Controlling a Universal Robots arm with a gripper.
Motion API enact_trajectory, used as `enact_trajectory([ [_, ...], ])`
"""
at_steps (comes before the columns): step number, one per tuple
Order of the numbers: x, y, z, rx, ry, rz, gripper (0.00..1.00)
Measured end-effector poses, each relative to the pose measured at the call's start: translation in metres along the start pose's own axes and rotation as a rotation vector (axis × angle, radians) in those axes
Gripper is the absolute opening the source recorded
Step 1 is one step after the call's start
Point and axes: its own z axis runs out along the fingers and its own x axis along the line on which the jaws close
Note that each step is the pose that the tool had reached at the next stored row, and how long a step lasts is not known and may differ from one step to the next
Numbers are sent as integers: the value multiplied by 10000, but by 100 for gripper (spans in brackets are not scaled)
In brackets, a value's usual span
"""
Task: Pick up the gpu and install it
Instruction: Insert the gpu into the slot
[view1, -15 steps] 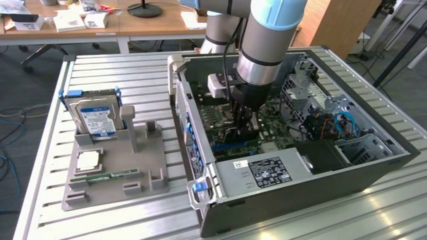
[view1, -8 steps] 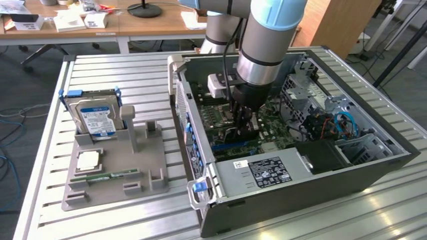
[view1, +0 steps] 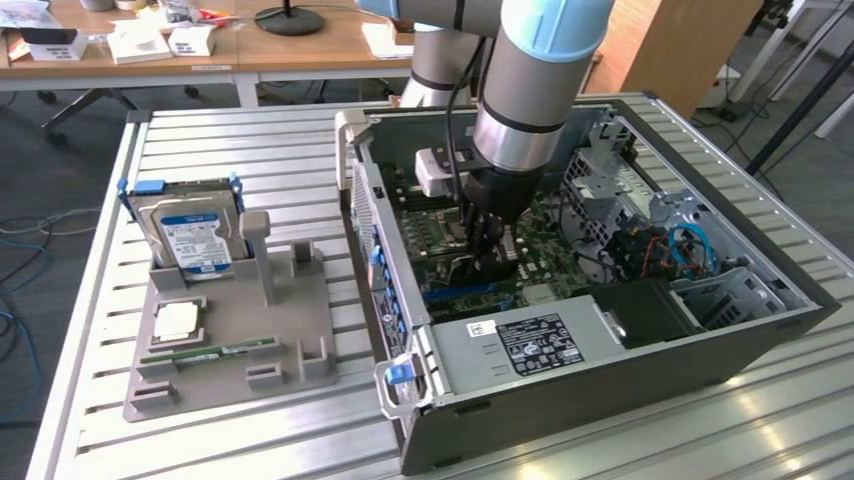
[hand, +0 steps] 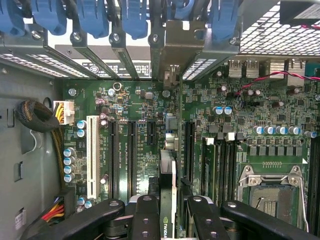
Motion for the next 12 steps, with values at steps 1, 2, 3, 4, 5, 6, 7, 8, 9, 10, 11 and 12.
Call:
enact_trajectory([
  [1, 0, 0, 0, 0, 1, 0, 26],
  [2, 0, 0, 0, 0, 1, 0, 26],
  [3, 0, 0, 0, -1, 2, 0, 26],
  [4, 0, 0, 0, -1, 2, 0, 26],
  [5, 0, 0, 2, -1, 2, 0, 26],
  [6, 0, 0, 3, -1, 2, 0, 26],
  [7, 0, 0, 4, -1, 2, 0, 26],
  [8, 0, 0, 4, -1, 2, 0, 26],
  [9, 0, 0, 4, -1, 1, 0, 26],
  [10, 0, 0, 4, 0, 1, 0, 26],
  [11, 0, 0, 4, 0, 1, 0, 26],
  [12, 0, 0, 4, 0, 1, 0, 26],
])
